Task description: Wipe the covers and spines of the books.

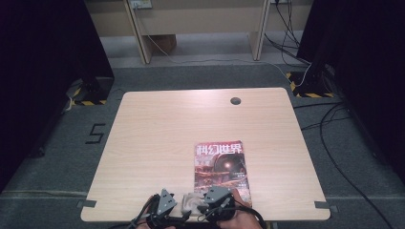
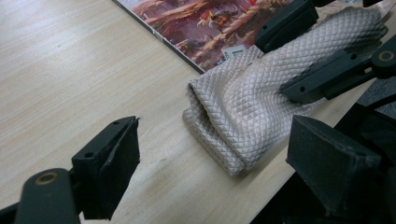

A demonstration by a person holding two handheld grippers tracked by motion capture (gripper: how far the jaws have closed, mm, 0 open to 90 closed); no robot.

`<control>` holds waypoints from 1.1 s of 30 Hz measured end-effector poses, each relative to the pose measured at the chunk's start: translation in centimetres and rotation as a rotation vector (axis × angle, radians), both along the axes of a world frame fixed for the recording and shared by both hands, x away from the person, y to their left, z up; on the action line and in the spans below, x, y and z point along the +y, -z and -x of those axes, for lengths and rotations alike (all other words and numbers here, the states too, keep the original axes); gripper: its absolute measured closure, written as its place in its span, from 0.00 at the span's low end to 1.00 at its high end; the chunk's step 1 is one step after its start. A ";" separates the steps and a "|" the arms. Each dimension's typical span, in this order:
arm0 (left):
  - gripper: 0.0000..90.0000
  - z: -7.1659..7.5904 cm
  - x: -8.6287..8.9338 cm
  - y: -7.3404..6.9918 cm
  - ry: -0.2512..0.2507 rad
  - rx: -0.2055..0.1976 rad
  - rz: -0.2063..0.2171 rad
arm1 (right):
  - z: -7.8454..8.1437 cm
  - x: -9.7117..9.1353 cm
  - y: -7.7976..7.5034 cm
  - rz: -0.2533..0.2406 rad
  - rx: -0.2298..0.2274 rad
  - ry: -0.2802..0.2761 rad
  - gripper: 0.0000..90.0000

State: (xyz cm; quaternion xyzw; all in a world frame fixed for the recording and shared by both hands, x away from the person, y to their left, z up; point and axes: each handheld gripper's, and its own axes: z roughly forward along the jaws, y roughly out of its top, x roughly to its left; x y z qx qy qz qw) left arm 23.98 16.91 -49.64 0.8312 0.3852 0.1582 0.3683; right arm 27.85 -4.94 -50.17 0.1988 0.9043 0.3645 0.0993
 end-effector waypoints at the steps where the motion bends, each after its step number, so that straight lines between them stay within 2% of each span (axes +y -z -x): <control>1: 0.18 0.0 0.0 0.0 0.003 0.001 -0.004 | 0.0 0.0 0.0 0.000 0.002 0.003 0.55; 5: 0.18 0.0 0.0 0.0 0.001 0.000 0.001 | -0.6 -0.3 0.0 0.001 -0.009 0.032 0.55; 6: 0.18 0.0 0.0 0.0 0.002 0.000 0.003 | -0.6 -0.3 0.0 -0.004 0.004 0.042 0.55; 8: 0.18 0.0 0.1 0.0 0.002 0.002 -0.006 | -0.5 -0.4 0.0 -0.006 0.007 0.040 0.57; 12: 0.18 0.0 0.0 0.0 -0.001 0.000 0.003 | -0.2 -0.4 -0.1 0.005 0.004 0.008 0.57; 14: 0.18 0.0 0.1 0.0 0.003 0.004 -0.009 | -0.2 -0.6 -0.1 0.003 0.009 -0.001 0.57; 19: 0.18 0.0 0.1 0.0 -0.006 0.002 0.003 | -0.7 -1.8 0.0 -0.007 0.031 0.036 0.55; 22: 0.18 0.0 0.2 0.0 -0.005 0.000 -0.001 | -1.2 -2.9 -0.2 0.017 -0.004 0.080 0.55; 25: 0.18 -0.1 0.1 0.1 -0.003 0.001 -0.002 | -1.8 -4.1 -0.1 -0.005 0.026 0.116 0.54; 27: 0.18 0.0 0.1 0.1 -0.003 0.003 -0.002 | -2.0 -4.7 -0.1 -0.004 0.026 0.138 0.54; 33: 0.18 0.0 0.2 0.1 -0.002 0.006 -0.008 | -1.6 -5.0 -0.2 -0.004 0.023 0.137 0.56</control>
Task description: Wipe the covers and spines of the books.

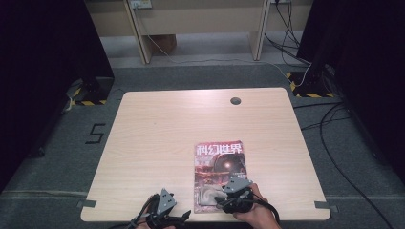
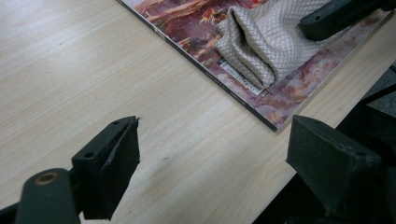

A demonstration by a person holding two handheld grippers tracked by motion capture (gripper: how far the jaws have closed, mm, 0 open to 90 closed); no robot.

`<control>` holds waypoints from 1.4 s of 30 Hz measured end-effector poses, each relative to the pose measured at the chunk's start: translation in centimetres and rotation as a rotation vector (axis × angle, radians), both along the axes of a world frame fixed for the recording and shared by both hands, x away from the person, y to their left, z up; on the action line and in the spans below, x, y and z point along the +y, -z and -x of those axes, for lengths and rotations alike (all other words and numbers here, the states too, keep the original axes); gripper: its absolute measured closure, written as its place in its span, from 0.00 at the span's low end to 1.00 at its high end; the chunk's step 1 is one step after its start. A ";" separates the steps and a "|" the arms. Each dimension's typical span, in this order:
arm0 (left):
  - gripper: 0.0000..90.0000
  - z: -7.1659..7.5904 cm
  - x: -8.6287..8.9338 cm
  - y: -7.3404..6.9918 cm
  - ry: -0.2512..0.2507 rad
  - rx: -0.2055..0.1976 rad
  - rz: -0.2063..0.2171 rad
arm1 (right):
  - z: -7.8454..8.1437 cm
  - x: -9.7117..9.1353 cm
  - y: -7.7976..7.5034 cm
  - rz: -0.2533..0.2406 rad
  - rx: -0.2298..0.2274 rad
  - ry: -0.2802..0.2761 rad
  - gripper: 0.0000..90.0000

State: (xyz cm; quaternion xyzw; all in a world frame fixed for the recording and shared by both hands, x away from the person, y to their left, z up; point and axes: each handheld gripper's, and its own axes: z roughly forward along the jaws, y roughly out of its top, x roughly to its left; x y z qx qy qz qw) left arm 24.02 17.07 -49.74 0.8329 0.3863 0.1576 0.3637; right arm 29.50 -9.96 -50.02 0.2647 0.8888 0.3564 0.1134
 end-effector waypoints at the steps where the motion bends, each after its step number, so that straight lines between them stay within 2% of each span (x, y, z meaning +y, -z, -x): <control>1: 0.18 0.0 0.0 0.0 -0.001 -0.002 0.005 | 0.1 -0.1 0.0 0.000 0.006 -0.003 0.56; 5: 0.18 0.0 -0.1 0.0 0.000 -0.002 0.001 | 0.5 -0.6 0.0 -0.008 0.020 -0.009 0.56; 9: 0.18 0.0 -0.1 0.0 0.001 -0.004 0.005 | 0.2 -1.1 0.0 -0.008 0.015 0.001 0.54; 12: 0.18 0.0 -0.1 0.1 0.003 -0.003 -0.001 | -0.3 -1.7 0.0 0.000 0.009 0.032 0.54; 14: 0.18 0.0 -0.1 0.0 0.003 -0.003 0.001 | -0.7 -2.3 -0.1 0.011 -0.002 0.076 0.54; 18: 0.18 0.0 -0.1 0.1 0.005 -0.002 -0.007 | -0.9 -2.9 -0.1 0.004 0.009 0.098 0.54; 21: 0.18 0.0 -0.2 0.1 0.006 -0.003 -0.005 | -0.5 -2.6 -0.2 0.019 0.005 0.079 0.56; 23: 0.18 0.0 -0.2 0.1 0.008 -0.002 -0.010 | 0.1 -2.3 -0.2 0.016 0.009 0.045 0.56; 26: 0.18 0.0 -0.2 0.1 0.007 -0.004 -0.010 | 0.4 -2.2 -0.1 0.010 0.006 0.033 0.55; 31: 0.18 -0.1 -0.7 0.4 0.016 0.001 -0.021 | -0.3 -2.5 0.1 -0.019 0.033 0.049 0.52; 36: 0.19 -0.6 -1.4 0.6 0.022 -0.006 -0.020 | -1.6 -2.6 0.1 -0.011 0.008 0.086 0.52; 42: 0.19 -1.4 -2.5 0.8 0.043 -0.016 -0.016 | -3.4 -3.3 0.2 -0.023 0.007 0.152 0.52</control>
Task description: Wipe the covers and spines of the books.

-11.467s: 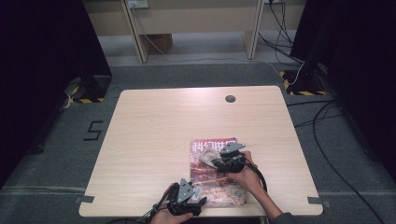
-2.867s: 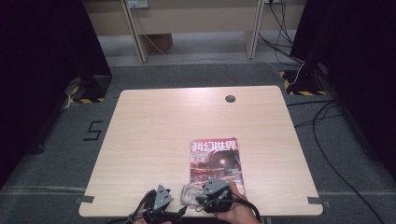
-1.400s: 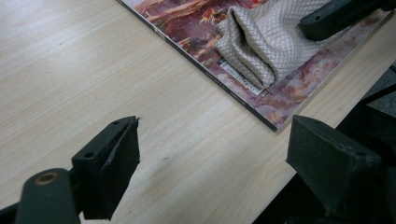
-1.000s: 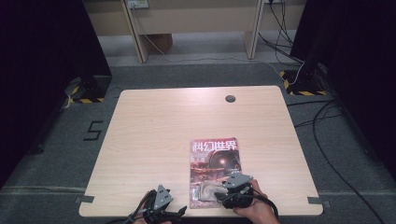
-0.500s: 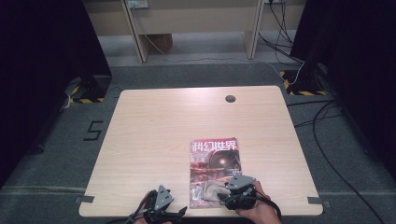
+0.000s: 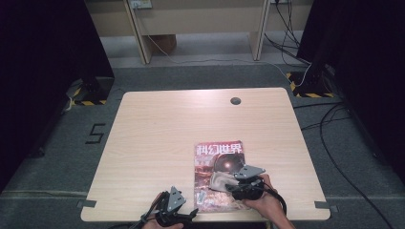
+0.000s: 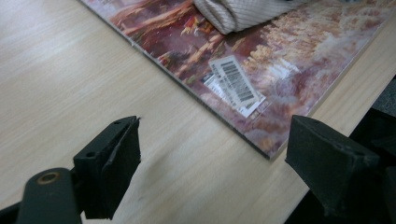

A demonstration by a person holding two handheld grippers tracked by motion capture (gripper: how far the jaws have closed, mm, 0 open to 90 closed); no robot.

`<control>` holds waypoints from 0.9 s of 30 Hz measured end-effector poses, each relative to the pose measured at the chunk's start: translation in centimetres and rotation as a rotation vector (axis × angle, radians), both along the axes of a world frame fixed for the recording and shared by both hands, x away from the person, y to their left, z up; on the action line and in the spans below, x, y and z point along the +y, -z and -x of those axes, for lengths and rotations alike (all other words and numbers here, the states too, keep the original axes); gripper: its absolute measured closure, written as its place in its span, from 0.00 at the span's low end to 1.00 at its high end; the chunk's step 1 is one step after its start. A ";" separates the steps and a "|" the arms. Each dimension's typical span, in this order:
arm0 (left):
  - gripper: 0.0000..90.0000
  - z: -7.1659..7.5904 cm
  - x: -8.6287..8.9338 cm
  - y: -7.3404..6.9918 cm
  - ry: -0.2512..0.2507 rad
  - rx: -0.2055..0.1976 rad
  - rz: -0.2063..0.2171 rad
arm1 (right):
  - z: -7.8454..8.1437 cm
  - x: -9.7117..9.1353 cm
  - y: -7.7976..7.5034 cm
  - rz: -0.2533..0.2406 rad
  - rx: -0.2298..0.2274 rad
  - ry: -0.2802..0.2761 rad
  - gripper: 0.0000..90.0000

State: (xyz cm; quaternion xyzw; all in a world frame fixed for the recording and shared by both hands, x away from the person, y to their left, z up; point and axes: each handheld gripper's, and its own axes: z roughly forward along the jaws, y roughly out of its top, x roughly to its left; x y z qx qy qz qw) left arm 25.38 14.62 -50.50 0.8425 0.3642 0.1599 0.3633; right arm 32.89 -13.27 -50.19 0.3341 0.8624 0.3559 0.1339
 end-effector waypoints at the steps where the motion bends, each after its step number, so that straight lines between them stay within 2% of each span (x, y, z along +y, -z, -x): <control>1: 0.19 -0.2 -0.1 0.1 0.001 0.002 -0.005 | -0.3 -0.1 0.0 0.004 -0.007 0.008 0.52; 8: 0.19 -1.5 -1.0 0.5 -0.014 -0.002 0.002 | -2.7 -0.9 0.0 0.014 -0.037 0.081 0.52; 10: 0.18 -1.7 -1.1 0.6 -0.016 0.003 0.009 | -3.3 -1.3 0.1 -0.002 -0.033 0.100 0.52; 12: 0.18 -1.8 -1.2 0.7 -0.016 0.001 0.012 | -3.7 -1.5 0.2 -0.016 -0.023 0.117 0.52; 15: 0.17 -1.9 -1.1 0.8 -0.013 0.002 0.018 | -4.0 -1.8 0.1 -0.005 -0.031 0.124 0.52; 21: 0.17 -1.7 -1.2 0.8 -0.010 -0.019 0.007 | -3.1 -1.3 0.0 0.036 -0.061 0.111 0.54; 24: 0.17 -1.7 -1.1 0.9 -0.008 -0.014 0.014 | -2.1 -1.3 -0.1 0.029 -0.035 0.081 0.54; 26: 0.17 -1.7 -1.0 1.0 -0.013 -0.010 0.028 | -1.1 -1.2 -0.2 0.016 -0.012 0.039 0.55; 27: 0.17 -1.7 -1.0 0.9 -0.011 -0.013 0.021 | -0.8 -1.1 -0.2 0.011 -0.002 0.028 0.55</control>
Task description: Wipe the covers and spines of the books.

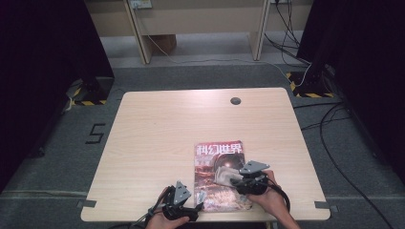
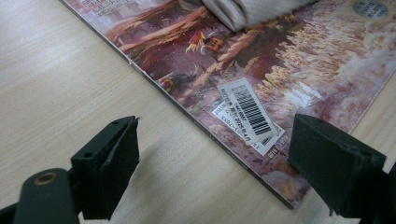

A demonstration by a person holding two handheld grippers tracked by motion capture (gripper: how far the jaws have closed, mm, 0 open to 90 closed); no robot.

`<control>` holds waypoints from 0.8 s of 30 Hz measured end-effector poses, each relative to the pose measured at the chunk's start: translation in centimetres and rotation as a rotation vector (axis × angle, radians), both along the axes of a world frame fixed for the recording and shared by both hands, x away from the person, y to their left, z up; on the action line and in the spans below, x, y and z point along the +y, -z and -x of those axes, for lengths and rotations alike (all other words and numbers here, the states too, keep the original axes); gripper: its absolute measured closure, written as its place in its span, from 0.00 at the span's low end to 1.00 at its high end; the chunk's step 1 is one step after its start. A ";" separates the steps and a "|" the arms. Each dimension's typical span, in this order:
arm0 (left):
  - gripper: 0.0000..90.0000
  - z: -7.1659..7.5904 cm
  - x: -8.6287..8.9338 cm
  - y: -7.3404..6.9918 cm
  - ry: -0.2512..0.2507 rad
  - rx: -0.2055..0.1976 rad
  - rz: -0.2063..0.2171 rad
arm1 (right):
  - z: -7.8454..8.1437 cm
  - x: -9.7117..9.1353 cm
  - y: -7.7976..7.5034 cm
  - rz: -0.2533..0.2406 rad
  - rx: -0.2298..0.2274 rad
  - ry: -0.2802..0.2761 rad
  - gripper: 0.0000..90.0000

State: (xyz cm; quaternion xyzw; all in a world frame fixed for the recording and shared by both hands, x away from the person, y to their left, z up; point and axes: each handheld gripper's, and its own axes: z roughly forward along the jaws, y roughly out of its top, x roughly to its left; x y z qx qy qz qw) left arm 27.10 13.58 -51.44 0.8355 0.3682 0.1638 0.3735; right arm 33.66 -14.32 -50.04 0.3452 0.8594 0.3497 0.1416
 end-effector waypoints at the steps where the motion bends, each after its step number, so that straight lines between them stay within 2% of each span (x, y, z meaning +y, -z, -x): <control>1: 0.17 0.0 0.0 0.0 0.002 -0.003 -0.006 | 0.3 0.1 0.0 0.003 0.000 -0.013 0.55; 4: 0.17 0.1 -0.1 0.0 -0.001 -0.008 -0.003 | 0.4 0.4 -0.1 0.037 -0.031 -0.036 0.53; 6: 0.17 0.1 -0.1 0.0 0.000 -0.011 -0.007 | 0.0 0.3 -0.1 0.029 -0.026 -0.031 0.52; 10: 0.16 0.0 0.0 0.0 0.002 -0.006 -0.010 | -1.5 0.0 0.1 0.003 -0.021 0.027 0.51; 16: 0.16 0.0 -0.1 0.0 0.003 -0.009 -0.010 | -4.2 -0.7 0.2 0.020 -0.075 0.110 0.51; 23: 0.16 0.0 -0.1 0.0 0.005 -0.014 -0.009 | -7.7 -0.9 0.3 0.075 -0.144 0.215 0.52; 24: 0.16 0.0 -0.1 0.0 0.005 -0.014 -0.008 | -8.0 -0.8 0.3 0.076 -0.143 0.227 0.52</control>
